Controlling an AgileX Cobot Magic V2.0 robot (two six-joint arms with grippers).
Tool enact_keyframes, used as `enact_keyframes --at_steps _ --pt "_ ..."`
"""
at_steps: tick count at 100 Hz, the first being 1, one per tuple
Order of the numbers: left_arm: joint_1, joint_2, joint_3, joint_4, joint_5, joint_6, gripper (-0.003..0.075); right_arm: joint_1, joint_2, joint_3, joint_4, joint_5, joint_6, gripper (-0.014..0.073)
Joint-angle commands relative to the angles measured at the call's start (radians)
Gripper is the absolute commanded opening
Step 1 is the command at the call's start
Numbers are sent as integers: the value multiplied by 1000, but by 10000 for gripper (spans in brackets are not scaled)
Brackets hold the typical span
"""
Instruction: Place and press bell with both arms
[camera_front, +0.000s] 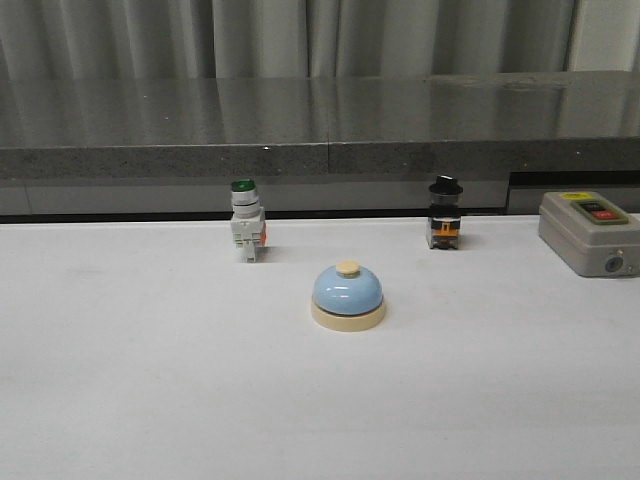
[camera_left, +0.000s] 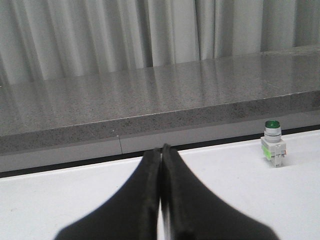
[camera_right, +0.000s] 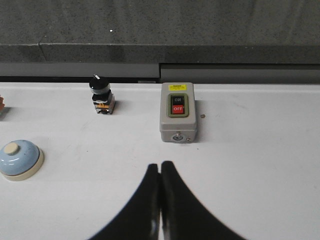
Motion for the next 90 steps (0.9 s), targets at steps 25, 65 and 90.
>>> enact_keyframes --at_steps 25,65,90 --pt "3 -30 42 1 -81 -10 -20 -8 -23 -18 -7 -55 -2 -69" --pt "3 -30 42 1 -81 -10 -20 -8 -23 -18 -7 -55 -2 -69" --pt "3 -30 42 1 -81 -10 -19 -8 -76 44 -9 -114 -3 -69"
